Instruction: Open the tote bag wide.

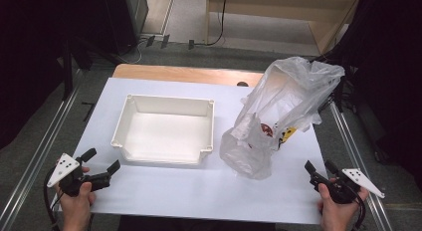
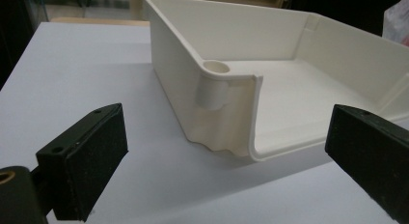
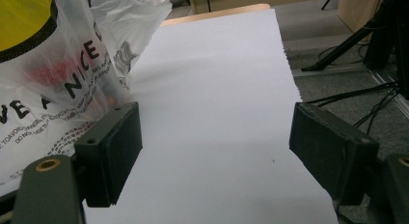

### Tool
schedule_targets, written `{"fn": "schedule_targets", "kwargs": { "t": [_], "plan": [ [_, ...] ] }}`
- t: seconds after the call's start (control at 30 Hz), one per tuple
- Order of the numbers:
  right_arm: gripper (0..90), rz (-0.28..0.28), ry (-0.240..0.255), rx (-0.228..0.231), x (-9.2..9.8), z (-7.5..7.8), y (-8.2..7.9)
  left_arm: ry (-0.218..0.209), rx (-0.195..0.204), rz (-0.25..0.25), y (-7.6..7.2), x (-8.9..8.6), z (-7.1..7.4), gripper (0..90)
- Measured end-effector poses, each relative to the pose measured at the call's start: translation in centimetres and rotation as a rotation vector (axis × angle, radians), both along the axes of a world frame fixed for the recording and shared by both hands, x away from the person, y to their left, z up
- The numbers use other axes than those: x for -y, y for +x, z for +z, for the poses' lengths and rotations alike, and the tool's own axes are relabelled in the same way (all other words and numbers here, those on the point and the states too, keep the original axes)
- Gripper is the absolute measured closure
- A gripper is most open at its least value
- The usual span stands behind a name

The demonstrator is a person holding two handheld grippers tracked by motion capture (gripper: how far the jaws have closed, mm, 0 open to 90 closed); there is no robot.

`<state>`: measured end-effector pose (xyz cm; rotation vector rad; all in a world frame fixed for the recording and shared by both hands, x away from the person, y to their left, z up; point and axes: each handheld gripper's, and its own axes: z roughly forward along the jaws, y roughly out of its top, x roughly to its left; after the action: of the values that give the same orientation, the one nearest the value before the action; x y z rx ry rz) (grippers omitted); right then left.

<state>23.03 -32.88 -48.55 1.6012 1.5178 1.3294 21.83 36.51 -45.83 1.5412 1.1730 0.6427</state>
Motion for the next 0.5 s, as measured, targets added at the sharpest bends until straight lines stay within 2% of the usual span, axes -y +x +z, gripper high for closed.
{"fn": "schedule_targets", "kwargs": {
  "t": [0.07, 0.13, 0.2, 0.3, 0.33, 0.4, 0.47, 0.5],
  "plan": [
    [19.6, -0.019, 0.010, -0.002, 0.20, -0.10, -0.02, -0.031, -0.005, 0.013, -0.01, -0.42, -0.02, 1.4],
    [19.7, -0.020, 0.009, -0.004, 0.22, -0.12, 0.01, -0.037, -0.006, 0.015, 0.00, -0.53, -0.01, 1.4],
    [20.0, -0.021, -0.011, -0.021, 0.09, -0.20, 0.44, -0.005, -0.011, 0.020, 0.10, -0.16, 0.01, 1.4],
    [20.0, -0.029, -0.018, -0.040, -0.16, -0.16, 0.34, 0.011, -0.012, 0.019, 0.14, 0.03, 0.01, 1.4],
    [19.5, -0.020, 0.000, -0.017, -0.05, -0.17, 0.18, 0.008, -0.009, 0.025, 0.00, 0.03, 0.04, 1.4],
    [19.9, -0.018, 0.005, -0.019, 0.01, -0.16, 0.15, 0.005, 0.000, 0.020, -0.09, -0.05, 0.06, 1.4],
    [20.2, -0.026, 0.019, 0.010, 0.22, -0.02, 0.04, -0.004, 0.019, 0.006, -0.34, -0.10, 0.17, 1.4],
    [20.2, -0.026, 0.019, 0.010, 0.22, -0.02, 0.04, -0.004, 0.019, 0.006, -0.34, -0.10, 0.17, 1.4]
  ]
}}
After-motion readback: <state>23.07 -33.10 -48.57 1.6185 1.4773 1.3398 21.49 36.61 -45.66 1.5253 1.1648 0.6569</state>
